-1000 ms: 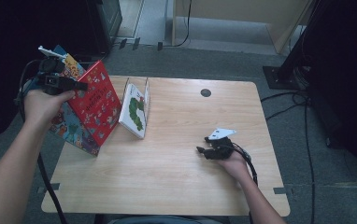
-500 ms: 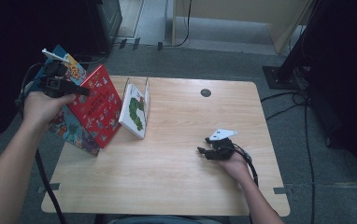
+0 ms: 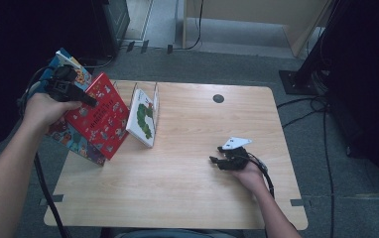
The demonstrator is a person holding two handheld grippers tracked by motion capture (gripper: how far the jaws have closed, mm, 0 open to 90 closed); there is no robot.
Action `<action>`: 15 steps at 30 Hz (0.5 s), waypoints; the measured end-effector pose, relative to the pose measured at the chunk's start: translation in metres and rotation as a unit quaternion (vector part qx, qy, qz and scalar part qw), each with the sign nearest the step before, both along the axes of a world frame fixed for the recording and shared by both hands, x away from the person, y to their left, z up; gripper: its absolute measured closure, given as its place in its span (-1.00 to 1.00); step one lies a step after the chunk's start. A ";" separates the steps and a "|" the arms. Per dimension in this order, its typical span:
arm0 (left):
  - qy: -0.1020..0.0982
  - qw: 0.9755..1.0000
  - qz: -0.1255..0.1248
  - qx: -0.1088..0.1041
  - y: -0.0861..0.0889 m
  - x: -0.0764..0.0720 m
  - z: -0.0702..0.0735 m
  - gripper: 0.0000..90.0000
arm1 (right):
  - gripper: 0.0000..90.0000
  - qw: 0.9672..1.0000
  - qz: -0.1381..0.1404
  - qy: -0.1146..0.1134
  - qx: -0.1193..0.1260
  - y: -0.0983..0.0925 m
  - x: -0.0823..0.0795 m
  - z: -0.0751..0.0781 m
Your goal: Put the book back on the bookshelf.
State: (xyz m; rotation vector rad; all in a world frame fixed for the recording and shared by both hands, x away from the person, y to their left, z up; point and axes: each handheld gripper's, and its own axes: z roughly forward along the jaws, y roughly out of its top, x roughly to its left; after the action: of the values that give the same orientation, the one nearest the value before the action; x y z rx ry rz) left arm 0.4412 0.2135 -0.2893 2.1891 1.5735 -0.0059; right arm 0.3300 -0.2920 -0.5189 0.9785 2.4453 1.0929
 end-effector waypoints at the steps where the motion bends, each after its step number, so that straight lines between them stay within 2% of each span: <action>1: 0.005 1.000 0.006 -0.002 0.000 0.001 0.001 0.76 | -0.01 1.000 0.000 0.000 0.001 0.000 0.000 0.000; 3: 0.013 1.000 0.020 -0.005 0.002 0.003 0.001 0.78 | -0.01 1.000 0.001 0.001 0.002 0.000 0.000 0.000; 5: 0.008 1.000 0.026 -0.009 0.002 0.005 0.002 0.78 | -0.01 1.000 0.001 0.001 0.002 0.000 0.000 0.000; 6: 0.006 0.999 0.036 -0.016 0.003 0.007 0.002 0.78 | -0.01 1.000 0.001 0.001 0.002 0.000 0.000 0.000; 9: 0.009 0.998 0.053 -0.024 0.005 0.013 0.004 0.78 | 0.00 1.000 0.001 0.001 0.003 0.000 0.000 0.000; 15: 0.000 0.997 0.072 -0.029 0.003 0.023 0.008 0.78 | 0.00 1.000 0.002 0.001 0.005 -0.001 0.000 -0.001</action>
State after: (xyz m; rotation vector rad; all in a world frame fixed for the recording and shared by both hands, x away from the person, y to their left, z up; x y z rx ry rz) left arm 0.4641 0.2162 -0.2813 2.0281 1.7051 -0.0084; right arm 0.3302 -0.2925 -0.5195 0.9799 2.4468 1.1053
